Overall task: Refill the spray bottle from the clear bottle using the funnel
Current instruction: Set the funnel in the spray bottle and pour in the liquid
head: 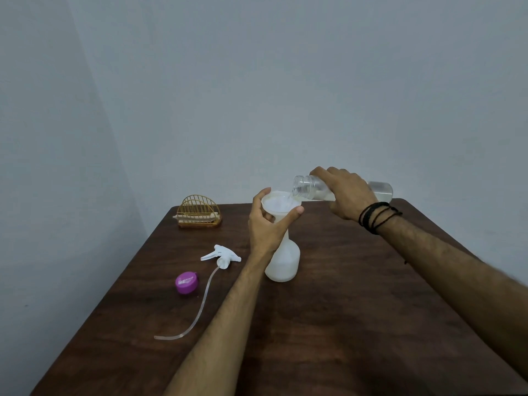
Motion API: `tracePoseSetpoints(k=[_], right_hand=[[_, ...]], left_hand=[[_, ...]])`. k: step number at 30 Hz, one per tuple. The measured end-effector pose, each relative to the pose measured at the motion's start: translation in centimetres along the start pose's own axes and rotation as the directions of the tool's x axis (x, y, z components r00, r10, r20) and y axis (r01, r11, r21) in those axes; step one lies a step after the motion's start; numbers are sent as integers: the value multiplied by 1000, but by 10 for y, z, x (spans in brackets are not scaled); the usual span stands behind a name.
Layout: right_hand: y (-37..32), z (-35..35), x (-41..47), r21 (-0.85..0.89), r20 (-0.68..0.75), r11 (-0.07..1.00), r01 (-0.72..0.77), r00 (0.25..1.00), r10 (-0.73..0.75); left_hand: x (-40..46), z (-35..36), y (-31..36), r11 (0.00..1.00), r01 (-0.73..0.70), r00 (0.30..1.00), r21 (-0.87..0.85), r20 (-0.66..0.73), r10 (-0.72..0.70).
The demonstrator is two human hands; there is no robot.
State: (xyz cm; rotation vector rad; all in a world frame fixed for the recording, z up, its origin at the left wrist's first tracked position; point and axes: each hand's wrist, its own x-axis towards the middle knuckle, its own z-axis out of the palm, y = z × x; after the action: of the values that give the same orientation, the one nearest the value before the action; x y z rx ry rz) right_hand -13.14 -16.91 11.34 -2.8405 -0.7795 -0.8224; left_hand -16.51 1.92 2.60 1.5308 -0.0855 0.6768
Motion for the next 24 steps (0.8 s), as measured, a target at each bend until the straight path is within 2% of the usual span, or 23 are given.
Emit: tracePoseSetpoints(k=[24], right_hand=[[1,-8,1,-30,-14,999,17,1000,-17]], left_hand=[[0,1,1,1000,1,1000,-15,5,-1]])
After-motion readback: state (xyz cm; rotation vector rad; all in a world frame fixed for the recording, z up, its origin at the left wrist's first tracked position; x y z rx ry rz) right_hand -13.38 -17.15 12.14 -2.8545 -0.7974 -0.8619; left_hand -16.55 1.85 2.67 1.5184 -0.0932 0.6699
